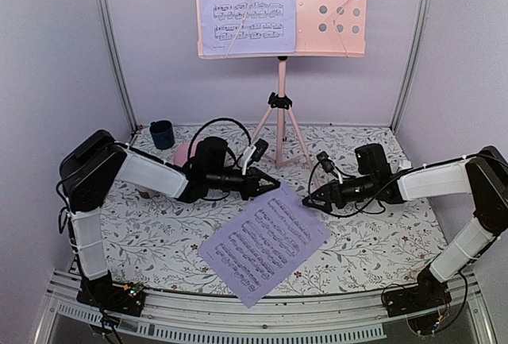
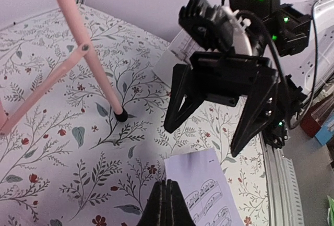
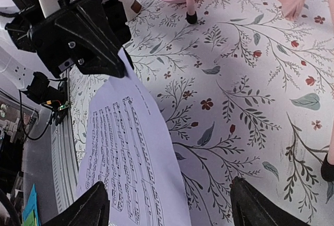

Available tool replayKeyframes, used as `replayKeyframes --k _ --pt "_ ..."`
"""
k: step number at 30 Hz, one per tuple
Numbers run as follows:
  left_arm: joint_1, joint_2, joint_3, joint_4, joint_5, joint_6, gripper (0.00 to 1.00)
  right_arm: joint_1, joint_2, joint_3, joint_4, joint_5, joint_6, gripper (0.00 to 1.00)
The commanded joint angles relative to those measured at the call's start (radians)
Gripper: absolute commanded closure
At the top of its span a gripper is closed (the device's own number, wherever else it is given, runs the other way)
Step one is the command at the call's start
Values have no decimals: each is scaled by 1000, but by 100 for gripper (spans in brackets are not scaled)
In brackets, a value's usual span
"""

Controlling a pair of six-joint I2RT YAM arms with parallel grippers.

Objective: Set up the instrument practice props

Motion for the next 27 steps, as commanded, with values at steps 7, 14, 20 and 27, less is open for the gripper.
replayKeyframes --k 7,14,20,27 --pt "-5 -154 -105 175 71 93 100 94 -88 -20 41 -35 -111 43" --pt "-5 -211 -157 228 72 94 100 108 -128 2 36 -30 -110 77" --pt "-5 -258 -171 163 74 122 92 150 -146 68 -63 18 -132 100" --pt "-4 -367 -174 -131 38 303 51 225 -185 165 -251 132 -259 100"
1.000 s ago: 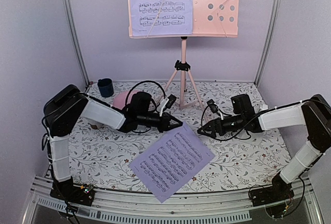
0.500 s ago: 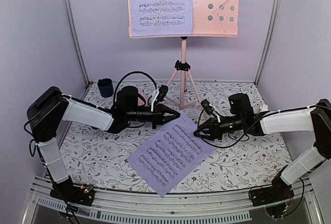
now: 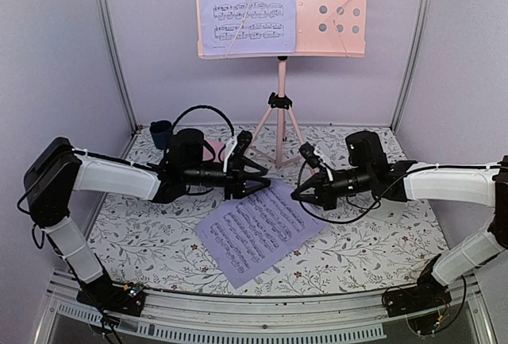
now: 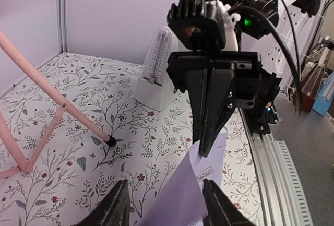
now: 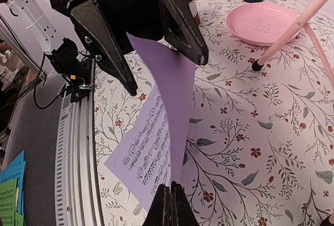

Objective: Set up the instrument practice props

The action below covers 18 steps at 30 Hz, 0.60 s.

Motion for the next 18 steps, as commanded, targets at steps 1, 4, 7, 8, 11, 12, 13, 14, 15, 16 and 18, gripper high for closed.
replayKeyframes --k 1,4,7,8,11,12,13,14,15,16,18 --pt "-4 -104 -24 -172 -29 135 51 47 -51 66 -144 90 -106 100" --pt "-3 -146 -61 -205 -69 165 54 54 -73 75 -179 98 -145 100" --pt "4 -169 -95 -200 -100 169 53 58 -100 75 -194 79 -180 100" --pt "7 -172 -103 -194 -100 166 52 58 -109 76 -200 70 -189 100" --pt "10 -169 -113 -176 -88 167 52 64 -134 79 -207 39 -214 100" --pt "11 -164 -114 -169 -82 168 51 67 -143 78 -207 29 -219 100" --pt "10 -160 -117 -159 -77 171 51 67 -152 79 -210 21 -225 100" --pt "11 -155 -120 -146 -76 177 50 69 -160 80 -212 12 -232 100" --pt "10 -151 -122 -131 -74 184 49 69 -165 81 -219 6 -238 100" --pt "11 -148 -121 -117 -72 191 49 70 -171 83 -225 0 -245 100" --pt "10 -141 -113 -95 -56 197 50 70 -178 87 -234 -8 -254 100"
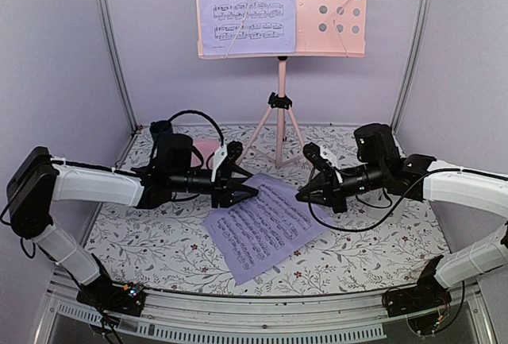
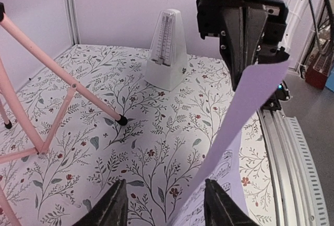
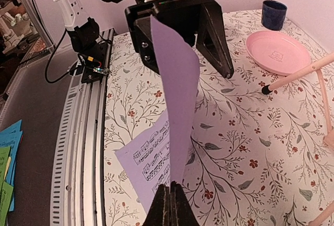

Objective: Set up the instrument practice props

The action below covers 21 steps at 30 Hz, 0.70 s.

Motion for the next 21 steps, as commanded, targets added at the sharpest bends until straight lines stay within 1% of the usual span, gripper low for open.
replayKeyframes --k 1,2,4,7,8,9,10,11,13,16,18,21 --pt "3 20 -1 70 33 33 52 8 -32 38 -33 -43 -46 100" --pt "3 23 5 77 46 32 55 8 -32 43 -39 -45 -48 100" --pt "0 23 11 84 69 31 64 8 -31 53 -46 -40 -52 100" --pt "-5 7 1 92 84 30 81 8 -29 56 -34 -29 -52 100" --pt "-4 -2 -7 96 84 27 88 7 -27 59 -26 -27 -49 100" --pt "-5 -12 -16 100 84 24 93 7 -24 62 -15 -22 -46 95" --pt "-4 -30 -27 109 85 18 98 7 -22 65 7 -18 -32 86" --pt "-5 -44 -42 125 84 8 100 4 -21 70 20 -19 -21 78" --pt "-2 -74 -74 174 82 -19 100 -20 -19 69 98 -31 31 60" --pt "1 -111 -108 195 72 -30 100 -76 -10 65 232 -48 114 45" --pt "1 -130 -121 192 63 -29 100 -111 10 74 310 -39 174 41" --pt "1 -148 -137 191 49 -26 100 -152 65 109 417 -17 229 40"
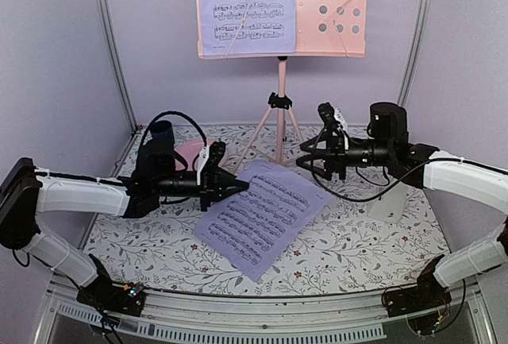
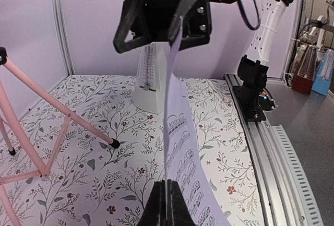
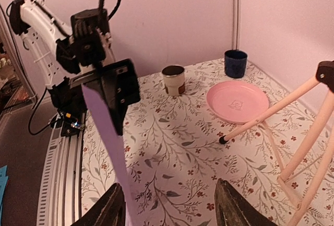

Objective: Set up the instrument practice props

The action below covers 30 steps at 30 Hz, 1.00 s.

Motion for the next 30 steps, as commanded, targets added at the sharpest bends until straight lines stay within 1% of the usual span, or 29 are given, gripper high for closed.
replayKeyframes --k 1,3,8,12,16,21,30 --pt "2 -37 -26 40 -15 -7 100 -58 85 79 233 44 140 40" --pt "1 -47 -30 37 -14 -6 100 -77 134 123 254 118 173 36" --pt "0 -68 -41 39 -18 -10 100 -108 259 257 294 309 189 36" --pt "0 -80 -47 46 -20 -14 100 -108 362 382 307 386 166 36" --pt "-2 -96 -56 45 -26 -16 100 -108 442 461 330 422 152 40" --pt "0 -111 -58 37 -31 -8 100 -107 511 514 354 431 152 42" --pt "0 -111 -54 37 -34 -5 100 -105 553 500 433 433 168 44"
